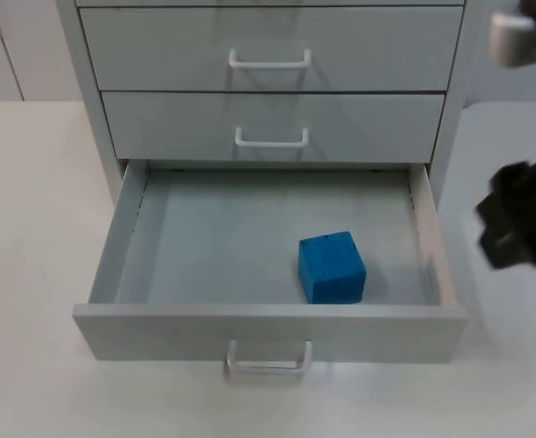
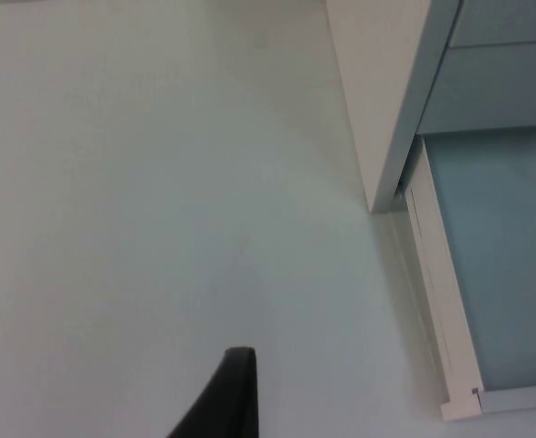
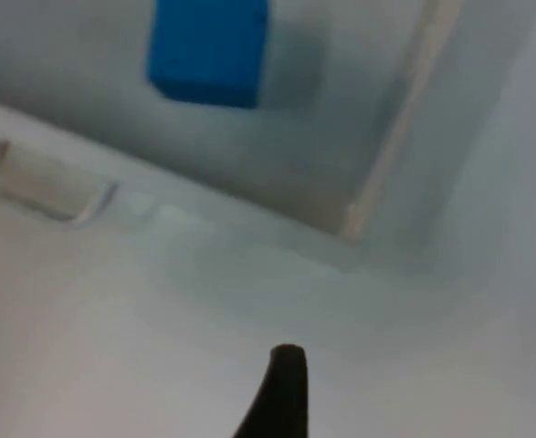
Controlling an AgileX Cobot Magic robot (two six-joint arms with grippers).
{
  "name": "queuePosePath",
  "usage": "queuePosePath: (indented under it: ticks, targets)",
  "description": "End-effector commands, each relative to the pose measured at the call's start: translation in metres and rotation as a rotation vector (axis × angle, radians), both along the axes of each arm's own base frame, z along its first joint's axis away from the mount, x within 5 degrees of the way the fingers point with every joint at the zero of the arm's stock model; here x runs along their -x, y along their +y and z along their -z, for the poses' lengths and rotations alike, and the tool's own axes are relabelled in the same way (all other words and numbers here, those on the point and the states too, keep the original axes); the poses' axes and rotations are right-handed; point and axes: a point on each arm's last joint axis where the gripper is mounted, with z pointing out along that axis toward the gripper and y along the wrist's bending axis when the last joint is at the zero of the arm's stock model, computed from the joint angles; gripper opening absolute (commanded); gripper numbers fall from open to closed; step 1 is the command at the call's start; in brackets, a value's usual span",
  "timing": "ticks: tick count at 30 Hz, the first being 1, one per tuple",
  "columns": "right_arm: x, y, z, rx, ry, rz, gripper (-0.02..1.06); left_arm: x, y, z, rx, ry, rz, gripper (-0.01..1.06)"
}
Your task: Open the drawer with the left hand, place the block into the drawer with the right hand, then close the drawer with the left hand.
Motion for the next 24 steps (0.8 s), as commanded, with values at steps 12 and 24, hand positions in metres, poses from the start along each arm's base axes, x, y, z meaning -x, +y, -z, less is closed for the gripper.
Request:
queuePosePath:
  ticks: [12,24]
  targets:
    - [-0.022,-0.099,-0.030,-0.033,-0.033,0.240,0.74,0.001,0.000,0.000,0.009,-0.003,-0.007,1.05]
    - [-0.009,-0.148,-0.047,-0.034,-0.049,0.369,0.74,0.001,0.000,0.001,0.007,0.000,-0.004,1.05]
